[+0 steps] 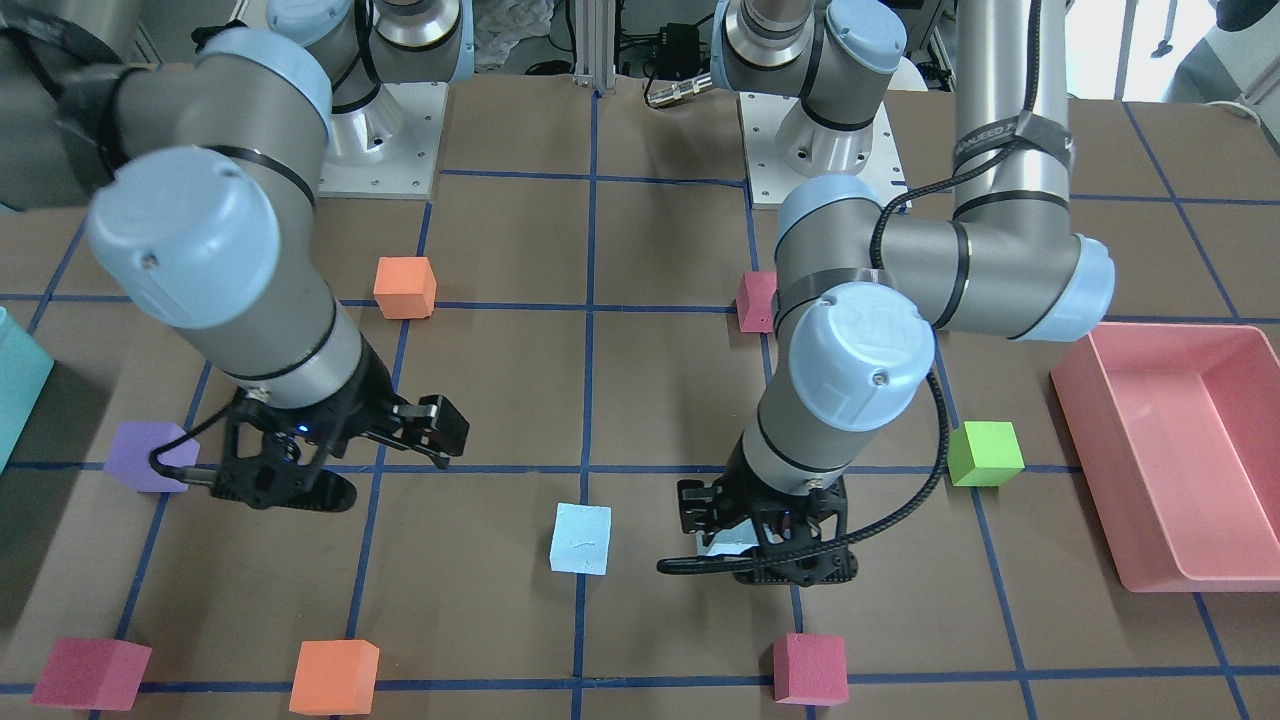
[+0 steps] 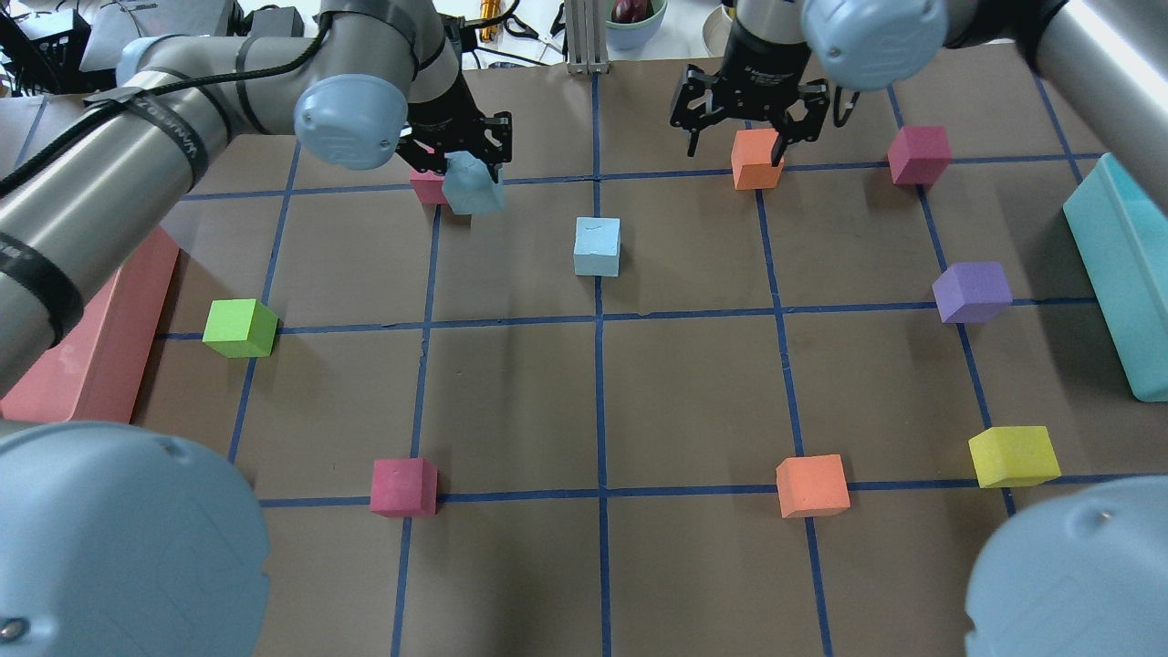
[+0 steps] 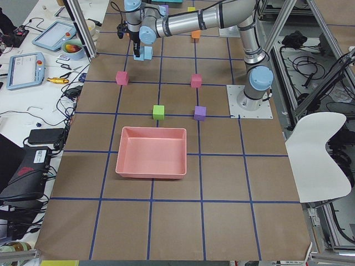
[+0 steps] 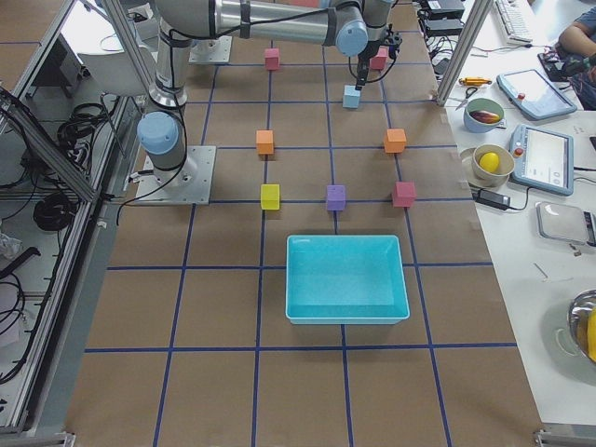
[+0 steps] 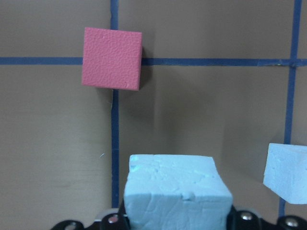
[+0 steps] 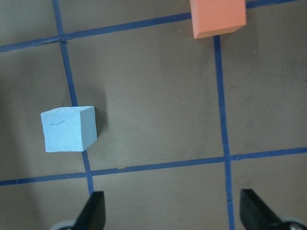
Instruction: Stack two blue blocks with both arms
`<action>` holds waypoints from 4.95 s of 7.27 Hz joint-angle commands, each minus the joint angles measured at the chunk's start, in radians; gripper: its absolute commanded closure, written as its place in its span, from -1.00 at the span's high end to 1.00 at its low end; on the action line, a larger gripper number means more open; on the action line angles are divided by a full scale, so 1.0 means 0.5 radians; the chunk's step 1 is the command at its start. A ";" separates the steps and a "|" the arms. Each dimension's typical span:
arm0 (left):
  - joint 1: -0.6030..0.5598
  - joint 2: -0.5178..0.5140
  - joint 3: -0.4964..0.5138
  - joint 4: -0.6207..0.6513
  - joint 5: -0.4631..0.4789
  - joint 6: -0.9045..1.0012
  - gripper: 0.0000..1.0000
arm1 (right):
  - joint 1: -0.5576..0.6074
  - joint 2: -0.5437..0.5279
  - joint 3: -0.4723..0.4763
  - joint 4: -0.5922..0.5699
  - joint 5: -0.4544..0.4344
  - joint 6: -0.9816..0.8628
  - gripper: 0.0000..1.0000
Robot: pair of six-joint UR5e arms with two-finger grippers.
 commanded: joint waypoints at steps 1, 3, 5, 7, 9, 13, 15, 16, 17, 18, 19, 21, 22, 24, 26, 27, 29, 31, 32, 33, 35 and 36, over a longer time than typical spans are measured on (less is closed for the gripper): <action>-0.179 -0.167 0.204 0.015 -0.008 -0.181 -1.00 | -0.065 -0.177 0.003 0.288 -0.175 -0.146 1.00; -0.256 -0.232 0.224 0.012 0.001 -0.188 -1.00 | -0.038 -0.226 0.018 0.284 -0.170 -0.134 1.00; -0.311 -0.251 0.221 0.012 0.004 -0.231 -1.00 | -0.038 -0.281 0.049 0.317 -0.148 -0.143 1.00; -0.314 -0.275 0.209 0.006 -0.002 -0.234 -1.00 | -0.044 -0.376 0.122 0.431 -0.148 -0.171 1.00; -0.314 -0.291 0.196 0.015 -0.008 -0.249 -1.00 | -0.178 -0.380 0.132 0.431 -0.148 -0.204 1.00; -0.342 -0.312 0.193 0.015 -0.011 -0.313 -1.00 | -0.170 -0.545 0.300 0.431 -0.139 -0.214 1.00; -0.342 -0.343 0.193 0.018 -0.002 -0.325 0.99 | -0.170 -0.539 0.303 0.431 -0.139 -0.232 1.00; -0.342 -0.346 0.196 0.018 -0.005 -0.326 1.00 | -0.170 -0.542 0.300 0.431 -0.136 -0.229 1.00; -0.342 -0.331 0.205 0.034 -0.008 -0.326 1.00 | -0.170 -0.545 0.297 0.431 -0.139 -0.232 1.00; -0.351 -0.261 0.214 0.025 -0.014 -0.314 1.00 | -0.170 -0.545 0.291 0.431 -0.142 -0.238 1.00; -0.342 -0.175 0.221 -0.003 -0.008 -0.289 1.00 | -0.170 -0.536 0.267 0.373 -0.139 -0.238 1.00; -0.196 0.073 0.196 -0.369 0.041 0.034 1.00 | -0.170 -0.542 0.276 0.330 -0.139 -0.238 1.00; -0.034 0.226 0.193 -0.608 0.087 0.249 1.00 | -0.170 -0.542 0.285 0.327 -0.139 -0.238 1.00; 0.219 0.582 0.117 -0.818 0.096 0.547 1.00 | -0.170 -0.542 0.291 0.327 -0.139 -0.238 1.00; 0.357 0.925 -0.234 -0.850 0.090 0.647 1.00 | -0.170 -0.542 0.294 0.324 -0.139 -0.327 1.00; 0.367 1.064 -0.410 -0.780 0.087 0.641 1.00 | -0.170 -0.542 0.294 0.324 -0.139 -0.321 1.00; 0.367 1.105 -0.445 -0.654 0.224 0.625 1.00 | -0.170 -0.542 0.297 0.324 -0.139 -0.324 1.00; 0.367 1.117 -0.433 -0.644 0.216 0.610 1.00 | -0.170 -0.545 0.297 0.324 -0.139 -0.315 1.00; 0.367 1.111 -0.427 -0.644 0.210 0.607 1.00 | -0.170 -0.545 0.297 0.324 -0.145 -0.312 1.00; 0.367 1.114 -0.424 -0.647 0.213 0.607 1.00 | -0.170 -0.545 0.297 0.324 -0.139 -0.315 1.00; 0.367 1.099 -0.421 -0.644 0.210 0.589 1.00 | -0.170 -0.545 0.300 0.324 -0.142 -0.312 1.00; 0.370 1.093 -0.421 -0.644 0.210 0.576 1.00 | -0.170 -0.545 0.303 0.324 -0.139 -0.312 1.00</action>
